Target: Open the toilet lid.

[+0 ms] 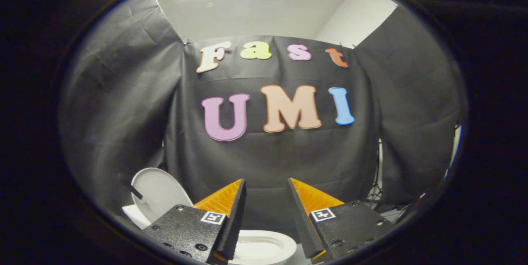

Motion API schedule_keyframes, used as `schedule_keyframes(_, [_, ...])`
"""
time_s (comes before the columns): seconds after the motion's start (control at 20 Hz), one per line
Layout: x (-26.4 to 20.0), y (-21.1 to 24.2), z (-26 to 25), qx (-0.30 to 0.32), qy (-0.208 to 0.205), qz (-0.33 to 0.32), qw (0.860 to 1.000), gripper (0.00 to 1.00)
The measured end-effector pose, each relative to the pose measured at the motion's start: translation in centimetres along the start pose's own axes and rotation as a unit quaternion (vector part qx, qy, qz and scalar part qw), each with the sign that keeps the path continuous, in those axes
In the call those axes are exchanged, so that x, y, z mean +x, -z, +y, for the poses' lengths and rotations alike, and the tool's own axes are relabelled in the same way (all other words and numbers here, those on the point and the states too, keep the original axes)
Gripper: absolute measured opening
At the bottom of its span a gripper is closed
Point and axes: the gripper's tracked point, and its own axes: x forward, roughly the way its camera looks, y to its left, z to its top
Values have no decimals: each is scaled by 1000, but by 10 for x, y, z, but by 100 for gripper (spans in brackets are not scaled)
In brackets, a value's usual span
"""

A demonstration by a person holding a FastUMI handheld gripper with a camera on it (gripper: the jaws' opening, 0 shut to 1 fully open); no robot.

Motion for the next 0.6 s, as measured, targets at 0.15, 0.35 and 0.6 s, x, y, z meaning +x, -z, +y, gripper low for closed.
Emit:
schedule_keyframes(0.15, [-21, 14, -53, -6, 58, 9, 998, 60])
schedule_keyframes(0.35, [-52, 31, -112, -22, 122, 28, 992, 61])
schedule_keyframes(0.6, [-85, 54, -156, -26, 170, 67, 983, 61])
